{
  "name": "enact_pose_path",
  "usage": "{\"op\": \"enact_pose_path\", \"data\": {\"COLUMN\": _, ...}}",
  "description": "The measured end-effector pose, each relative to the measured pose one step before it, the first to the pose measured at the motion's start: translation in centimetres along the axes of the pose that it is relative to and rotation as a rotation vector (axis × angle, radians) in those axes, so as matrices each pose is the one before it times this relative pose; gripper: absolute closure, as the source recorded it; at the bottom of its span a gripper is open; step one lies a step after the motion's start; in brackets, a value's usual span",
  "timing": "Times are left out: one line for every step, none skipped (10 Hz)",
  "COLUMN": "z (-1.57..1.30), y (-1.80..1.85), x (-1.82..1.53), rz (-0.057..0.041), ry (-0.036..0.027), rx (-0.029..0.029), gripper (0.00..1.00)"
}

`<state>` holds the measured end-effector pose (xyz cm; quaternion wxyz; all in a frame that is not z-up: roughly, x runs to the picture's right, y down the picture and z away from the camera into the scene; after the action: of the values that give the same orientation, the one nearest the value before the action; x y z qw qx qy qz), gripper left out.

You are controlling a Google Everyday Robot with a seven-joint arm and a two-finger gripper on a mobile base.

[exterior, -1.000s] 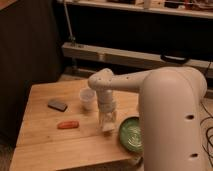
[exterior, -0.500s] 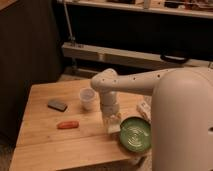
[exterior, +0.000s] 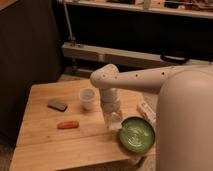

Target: Place the white sponge in the ceramic bowl

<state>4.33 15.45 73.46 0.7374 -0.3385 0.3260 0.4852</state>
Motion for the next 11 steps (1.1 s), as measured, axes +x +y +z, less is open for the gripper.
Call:
{"op": "enact_pose_path", "data": {"z": -0.198, "y": -1.686, "x": 0.013, "rz": 0.03395, "ry": -0.02624, "rx": 0.00753, "gripper": 0.98}}
{"op": "enact_pose_path", "data": {"z": -0.435, "y": -1.824, "x": 0.412, "rz": 0.03742, "ry": -0.01872, "rx": -0.00198, "gripper": 0.98}}
{"op": "enact_pose_path", "data": {"z": -0.493, "y": -1.132, "x": 0.207, "rz": 0.02223, "ry": -0.01258, "rx": -0.00907, "gripper": 0.98}}
{"op": "enact_pose_path", "data": {"z": -0.224, "y": -2.157, "x": 0.389, "rz": 0.03370, "ry": -0.01510, "rx": -0.02186, "gripper": 0.98}}
{"op": "enact_pose_path", "data": {"z": 0.089, "y": -1.891, "x": 0.420, "rz": 0.02433, "ry": -0.00837, "rx": -0.02840, "gripper": 0.98}}
{"op": "enact_pose_path", "data": {"z": -0.062, "y": -0.750, "x": 0.040, "rz": 0.00678, "ry": -0.00524, "rx": -0.02204, "gripper": 0.98}}
{"op": "enact_pose_path", "data": {"z": 0.093, "y": -0.345, "x": -0.038, "rz": -0.00297, "ry": 0.00750, "rx": -0.01565, "gripper": 0.98}}
{"op": "enact_pose_path", "data": {"z": 0.081, "y": -0.093, "x": -0.042, "rz": -0.00722, "ry": 0.00874, "rx": -0.01165, "gripper": 0.98}}
{"op": "enact_pose_path", "data": {"z": 0.196, "y": -0.315, "x": 0.148, "rz": -0.00702, "ry": 0.01362, "rx": -0.01262, "gripper": 0.98}}
{"op": "enact_pose_path", "data": {"z": 0.462, "y": -0.488, "x": 0.473, "rz": -0.01103, "ry": 0.03551, "rx": -0.01033, "gripper": 0.98}}
{"op": "enact_pose_path", "data": {"z": 0.486, "y": -0.152, "x": 0.906, "rz": -0.01797, "ry": 0.05745, "rx": 0.00048, "gripper": 0.98}}
